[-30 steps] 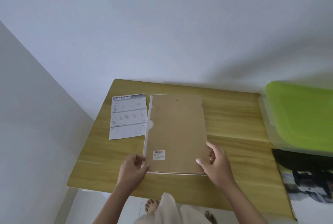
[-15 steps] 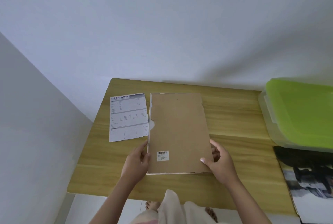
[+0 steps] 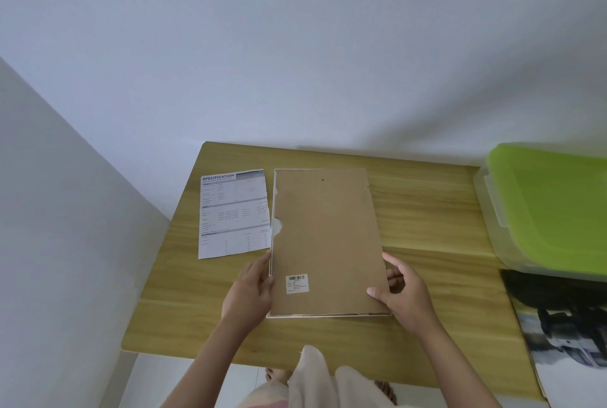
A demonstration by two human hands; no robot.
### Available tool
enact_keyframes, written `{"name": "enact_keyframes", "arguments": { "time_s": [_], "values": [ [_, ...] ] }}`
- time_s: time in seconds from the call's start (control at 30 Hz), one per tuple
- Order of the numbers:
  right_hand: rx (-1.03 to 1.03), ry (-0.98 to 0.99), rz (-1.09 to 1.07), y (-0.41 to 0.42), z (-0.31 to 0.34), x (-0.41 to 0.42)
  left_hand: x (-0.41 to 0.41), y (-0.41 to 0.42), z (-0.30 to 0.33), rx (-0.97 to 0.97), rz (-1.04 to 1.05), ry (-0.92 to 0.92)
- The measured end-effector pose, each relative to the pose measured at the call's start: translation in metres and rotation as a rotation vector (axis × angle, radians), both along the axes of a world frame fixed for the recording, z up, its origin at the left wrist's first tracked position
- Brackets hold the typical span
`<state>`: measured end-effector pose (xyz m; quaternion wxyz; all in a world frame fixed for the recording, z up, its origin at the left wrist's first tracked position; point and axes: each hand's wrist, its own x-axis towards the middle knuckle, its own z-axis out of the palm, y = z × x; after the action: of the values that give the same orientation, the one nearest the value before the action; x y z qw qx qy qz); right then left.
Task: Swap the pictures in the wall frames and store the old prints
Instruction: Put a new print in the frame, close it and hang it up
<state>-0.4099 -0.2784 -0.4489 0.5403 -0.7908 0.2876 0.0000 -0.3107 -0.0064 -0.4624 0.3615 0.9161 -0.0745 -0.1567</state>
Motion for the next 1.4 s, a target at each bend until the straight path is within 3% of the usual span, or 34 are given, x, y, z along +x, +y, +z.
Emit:
{"name": "enact_keyframes", "arguments": {
  "time_s": [0.27, 0.53, 0.8, 1.03, 1.4],
  "values": [
    [0.081, -0.026, -0.03, 0.001, 0.004, 0.0, 0.001, 0.002, -0.004, 0.005, 0.008, -0.007],
    [0.293, -0.105, -0.178, -0.002, 0.008, 0.003, 0.012, -0.001, 0.002, 0.012, -0.03, -0.026],
    [0.345, -0.098, -0.213, -0.011, 0.005, 0.001, 0.041, -0.018, 0.013, 0.203, -0.158, 0.027],
    [0.279, -0.084, -0.142, -0.004, 0.004, 0.001, 0.038, -0.018, 0.009, 0.039, -0.1, 0.031],
    [0.086, -0.034, -0.041, -0.008, -0.004, 0.004, 0.037, -0.014, 0.005, -0.059, -0.069, 0.006]
  ]
}}
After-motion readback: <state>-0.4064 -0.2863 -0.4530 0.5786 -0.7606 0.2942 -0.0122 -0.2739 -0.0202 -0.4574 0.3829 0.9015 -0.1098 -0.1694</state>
